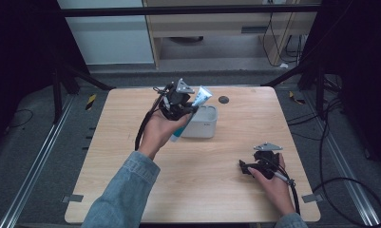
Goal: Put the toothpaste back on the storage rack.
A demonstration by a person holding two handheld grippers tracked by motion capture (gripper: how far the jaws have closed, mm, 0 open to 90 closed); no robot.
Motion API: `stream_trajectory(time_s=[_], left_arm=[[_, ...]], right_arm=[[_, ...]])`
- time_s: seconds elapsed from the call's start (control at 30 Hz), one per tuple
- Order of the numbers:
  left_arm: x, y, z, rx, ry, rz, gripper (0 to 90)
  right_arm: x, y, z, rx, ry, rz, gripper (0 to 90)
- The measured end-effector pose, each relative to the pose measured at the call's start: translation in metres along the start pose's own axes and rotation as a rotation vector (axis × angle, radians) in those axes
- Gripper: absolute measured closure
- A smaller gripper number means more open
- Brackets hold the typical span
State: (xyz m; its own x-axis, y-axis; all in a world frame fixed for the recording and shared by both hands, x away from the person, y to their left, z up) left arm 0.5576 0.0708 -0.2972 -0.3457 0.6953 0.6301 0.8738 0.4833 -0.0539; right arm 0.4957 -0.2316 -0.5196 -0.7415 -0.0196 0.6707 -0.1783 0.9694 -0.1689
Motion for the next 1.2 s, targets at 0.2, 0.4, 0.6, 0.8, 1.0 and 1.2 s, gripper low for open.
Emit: stream_trajectory(time_s=[0.2, 0.4, 0.6, 0.8, 1.0, 1.2], left_arm=[[0.0, 0.002, -0.009, -0.009, -0.002, -0.016, 79.0], [-0.001, 0.008, -0.015, 0.005, -0.025, -0.017, 78.9], [-0.002, 0.013, -0.02, 0.0, -0.025, -0.028, 78.9], [-0.006, 0.013, -0.024, -0.028, -0.033, -0.023, 78.9], [-0.008, 0.016, -0.031, -0.029, -0.034, -0.033, 78.9], [-0.01, 0.019, -0.033, -0.019, -0.062, -0.025, 78.9]], right_arm=[[0.0, 0.0, 0.0, 0.0, 0.001, 0.001, 0.4], [0.0, 0.0, 0.0, 0.0, 0.002, 0.001, 0.4], [0.0, 0.0, 0.0, 0.001, 0.001, 0.0, 0.4], [0.0, 0.0, 0.0, 0.001, 0.001, 0.0, 0.4], [0.0, 0.0, 0.0, -0.002, 0.004, -0.002, 0.4], [0.0, 0.0, 0.0, -0.002, 0.004, -0.002, 0.4]])
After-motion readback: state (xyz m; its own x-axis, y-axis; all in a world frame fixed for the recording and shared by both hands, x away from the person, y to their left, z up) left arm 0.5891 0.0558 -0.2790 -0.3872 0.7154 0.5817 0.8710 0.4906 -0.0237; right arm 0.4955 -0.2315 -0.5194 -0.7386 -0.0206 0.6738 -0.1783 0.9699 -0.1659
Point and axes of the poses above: each handheld gripper's, and its own axes: x roughly backward along the jaws, z roughly out of its underside, y roughly to its left, the point moved 1 cm from there along -x, roughly forward along the jaws, and after that the axes turned 14 degrees about z, right-handed, at the moved point
